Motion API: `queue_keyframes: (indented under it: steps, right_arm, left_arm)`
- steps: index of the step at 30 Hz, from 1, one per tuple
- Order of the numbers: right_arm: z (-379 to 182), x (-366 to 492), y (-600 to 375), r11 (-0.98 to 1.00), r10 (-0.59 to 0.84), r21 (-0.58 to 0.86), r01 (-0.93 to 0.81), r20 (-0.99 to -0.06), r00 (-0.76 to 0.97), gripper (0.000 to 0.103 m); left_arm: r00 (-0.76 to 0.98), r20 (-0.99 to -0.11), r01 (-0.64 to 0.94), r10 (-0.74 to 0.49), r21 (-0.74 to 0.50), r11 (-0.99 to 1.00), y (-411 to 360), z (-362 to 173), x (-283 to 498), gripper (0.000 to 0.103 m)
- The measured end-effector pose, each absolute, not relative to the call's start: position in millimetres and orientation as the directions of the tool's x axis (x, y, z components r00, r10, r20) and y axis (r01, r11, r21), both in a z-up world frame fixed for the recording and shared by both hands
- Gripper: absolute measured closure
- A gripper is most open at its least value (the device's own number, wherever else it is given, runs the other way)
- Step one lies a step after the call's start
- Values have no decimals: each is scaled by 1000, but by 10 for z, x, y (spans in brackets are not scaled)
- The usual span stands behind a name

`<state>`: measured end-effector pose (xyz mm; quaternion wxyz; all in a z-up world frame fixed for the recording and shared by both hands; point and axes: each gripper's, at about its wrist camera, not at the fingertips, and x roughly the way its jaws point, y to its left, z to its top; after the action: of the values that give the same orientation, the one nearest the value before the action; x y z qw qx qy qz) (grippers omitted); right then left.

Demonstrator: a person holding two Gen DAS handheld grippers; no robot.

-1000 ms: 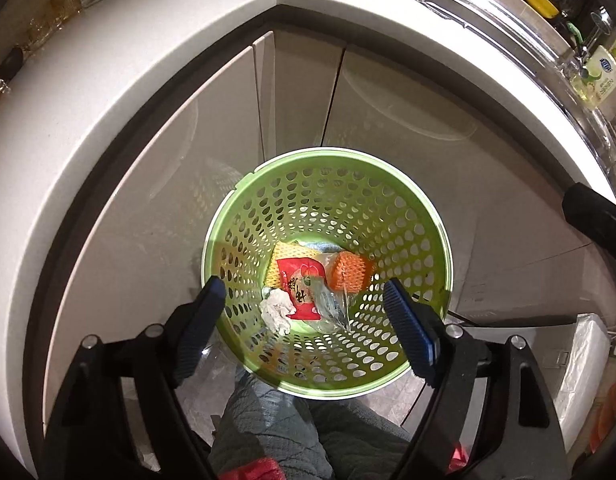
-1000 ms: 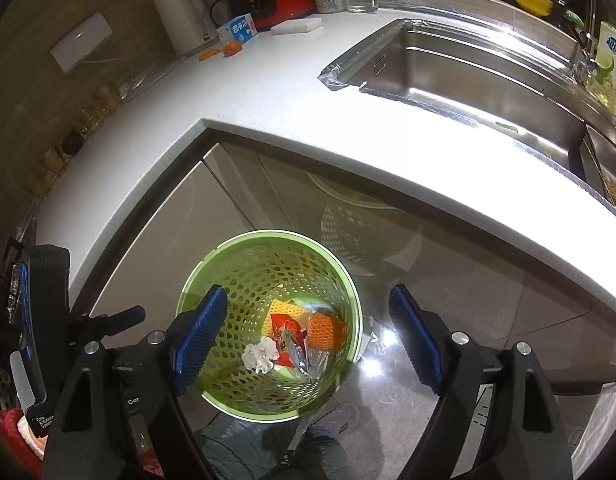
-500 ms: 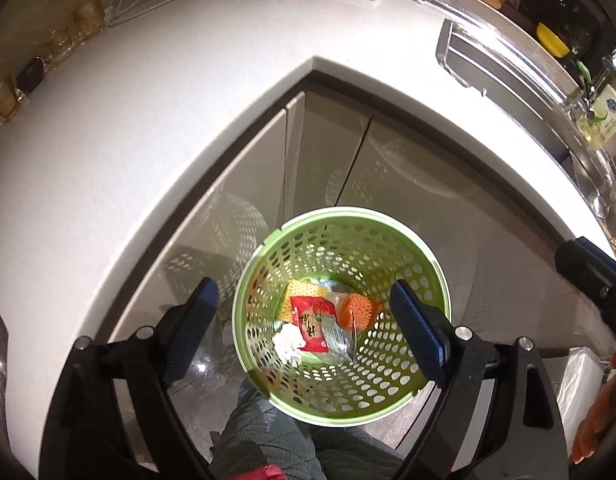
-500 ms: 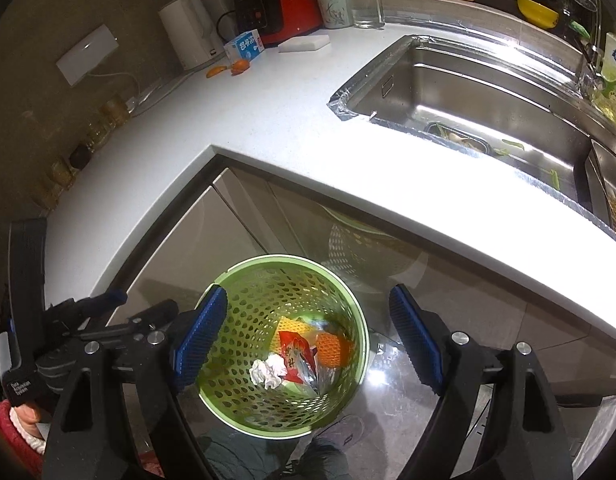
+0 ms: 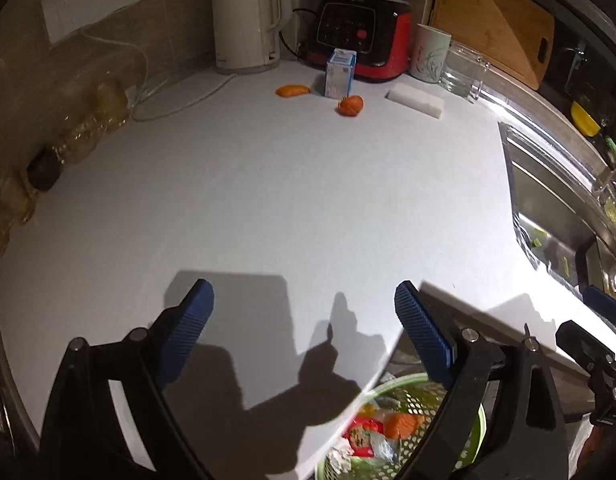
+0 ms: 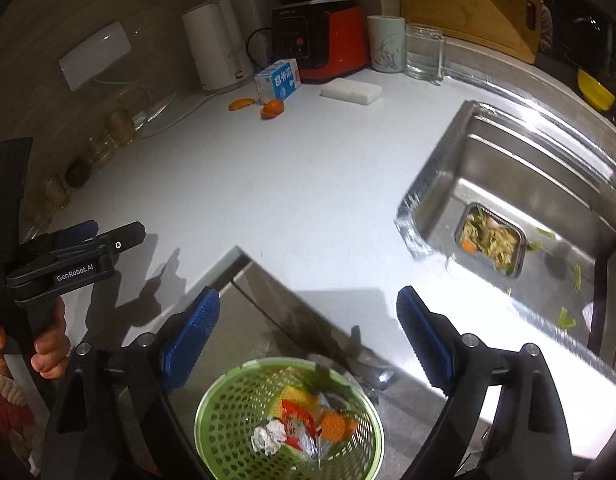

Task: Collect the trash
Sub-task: 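Grasp an orange peel with the right tool while the left tool grasps another orange peel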

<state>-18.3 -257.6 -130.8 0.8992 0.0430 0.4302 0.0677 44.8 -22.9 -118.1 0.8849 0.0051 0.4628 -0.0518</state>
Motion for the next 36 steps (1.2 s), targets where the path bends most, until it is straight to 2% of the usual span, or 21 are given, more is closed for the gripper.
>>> queue_keyframes:
  steps: [5,11,21,27,36]
  right_arm:
    - [-1157,588,-2257,989,148,122,-86,-736,661,7]
    - [-1178,1431,-1934,987,162,136,-92,-726,669,6]
    - [-1490,2359,-1699,987,140,158,-31,-748,649,8]
    - [-1721,2706,-1692,986,134,167,-5,-775,617,21]
    - [-1893,3044,-1498,989,146,117,-87,-796,588,47]
  left_arm:
    - [591,-796,170,-132,-38,985,-44,-1235,1254,15]
    - [597,-780,254,-187,-38,967,122,-1375,2148,15]
    - [567,-785,366,-249,-31,930,81,-1671,3050,15]
    - [562,-776,416,-287,-34,909,71,-1766,3298,15]
    - [563,-764,374,-315,-104,922,198,-1798,3375,15]
